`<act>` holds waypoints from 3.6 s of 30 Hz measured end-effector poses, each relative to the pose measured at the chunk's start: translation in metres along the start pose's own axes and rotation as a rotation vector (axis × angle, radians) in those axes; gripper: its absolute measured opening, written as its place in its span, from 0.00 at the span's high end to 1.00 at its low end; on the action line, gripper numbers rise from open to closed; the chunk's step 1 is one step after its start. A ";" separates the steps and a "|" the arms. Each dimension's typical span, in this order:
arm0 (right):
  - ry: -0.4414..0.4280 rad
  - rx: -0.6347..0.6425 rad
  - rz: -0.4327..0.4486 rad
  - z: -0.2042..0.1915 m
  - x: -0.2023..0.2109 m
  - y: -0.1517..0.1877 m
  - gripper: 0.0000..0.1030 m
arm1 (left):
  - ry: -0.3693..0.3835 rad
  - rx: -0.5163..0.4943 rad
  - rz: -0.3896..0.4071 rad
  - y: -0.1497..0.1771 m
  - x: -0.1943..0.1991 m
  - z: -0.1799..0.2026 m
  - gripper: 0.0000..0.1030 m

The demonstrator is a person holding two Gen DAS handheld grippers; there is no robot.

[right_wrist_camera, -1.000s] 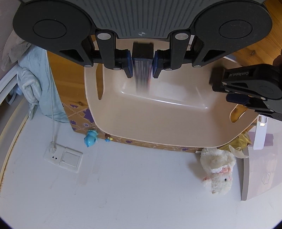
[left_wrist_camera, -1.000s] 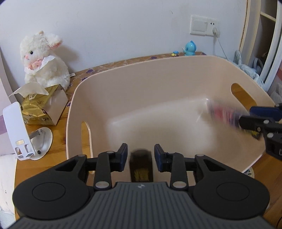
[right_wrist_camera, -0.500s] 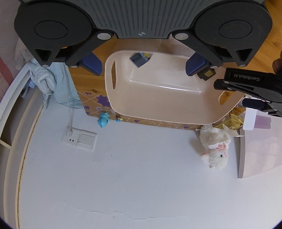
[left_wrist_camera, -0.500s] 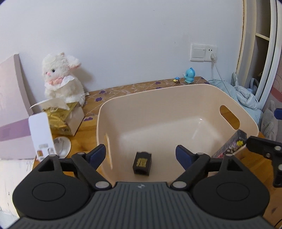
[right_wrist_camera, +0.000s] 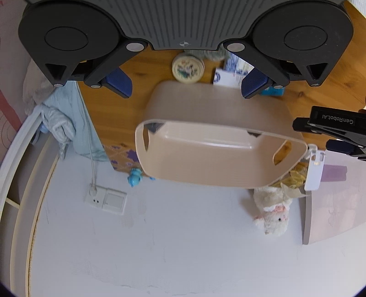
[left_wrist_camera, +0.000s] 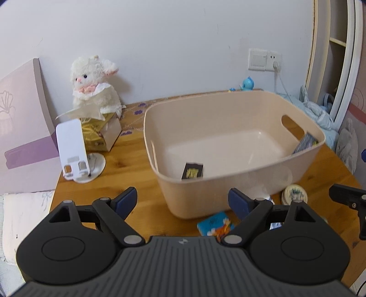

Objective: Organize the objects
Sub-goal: 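Move the left tool to the blue bear tissue pack while the right tool approaches the green cloth, then grasp the blue bear tissue pack with the left gripper while the right gripper pinches the green checkered cloth, then carry the tissue pack into the bin with the left tool while the right tool drops the cloth in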

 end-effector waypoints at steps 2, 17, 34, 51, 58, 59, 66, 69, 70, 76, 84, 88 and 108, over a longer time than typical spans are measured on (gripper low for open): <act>-0.003 -0.007 -0.017 -0.001 -0.002 0.009 0.00 | 0.000 -0.001 -0.012 0.008 -0.001 -0.001 0.15; -0.054 -0.063 -0.126 -0.008 -0.032 0.054 0.00 | 0.006 0.036 -0.121 0.060 -0.036 0.003 0.15; -0.097 -0.096 -0.210 -0.015 -0.069 0.072 0.00 | 0.033 0.115 -0.173 0.062 -0.084 0.009 0.14; -0.123 -0.112 -0.160 -0.010 -0.061 0.066 0.37 | -0.013 0.080 -0.182 0.072 -0.088 0.008 0.25; -0.136 -0.090 -0.138 -0.020 -0.053 0.067 0.76 | -0.013 0.083 -0.192 0.077 -0.073 0.002 0.54; -0.133 -0.092 -0.135 -0.020 -0.051 0.067 0.80 | -0.012 0.084 -0.196 0.079 -0.071 0.001 0.54; -0.135 -0.133 -0.109 -0.013 -0.035 0.067 0.86 | 0.008 0.092 -0.189 0.083 -0.052 -0.003 0.54; -0.131 -0.140 -0.087 -0.009 -0.025 0.063 0.87 | 0.024 0.082 -0.167 0.079 -0.040 -0.002 0.54; -0.130 -0.142 -0.079 -0.007 -0.021 0.061 0.87 | 0.030 0.074 -0.160 0.077 -0.035 -0.001 0.54; -0.121 -0.148 -0.017 0.000 0.003 0.048 0.87 | 0.055 0.050 -0.119 0.071 -0.010 0.005 0.54; -0.089 -0.157 0.077 0.011 0.031 0.023 0.87 | 0.081 0.016 -0.037 0.053 0.021 0.013 0.54; -0.072 -0.158 0.129 0.020 0.044 0.006 0.87 | 0.107 0.031 -0.004 0.039 0.033 0.014 0.54; -0.033 -0.148 0.251 0.049 0.025 -0.076 0.87 | 0.130 0.042 0.124 -0.047 0.025 0.019 0.54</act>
Point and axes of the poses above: each gripper's, at about its wrist camera, not at the fingertips, and x roughly against the way its jaws point, z to its right, y to its underside, the point moved 8 cm from there along -x, roughly the way its jaws point, and after that the axes turned 12 degrees about x, right-handed, at the moved point
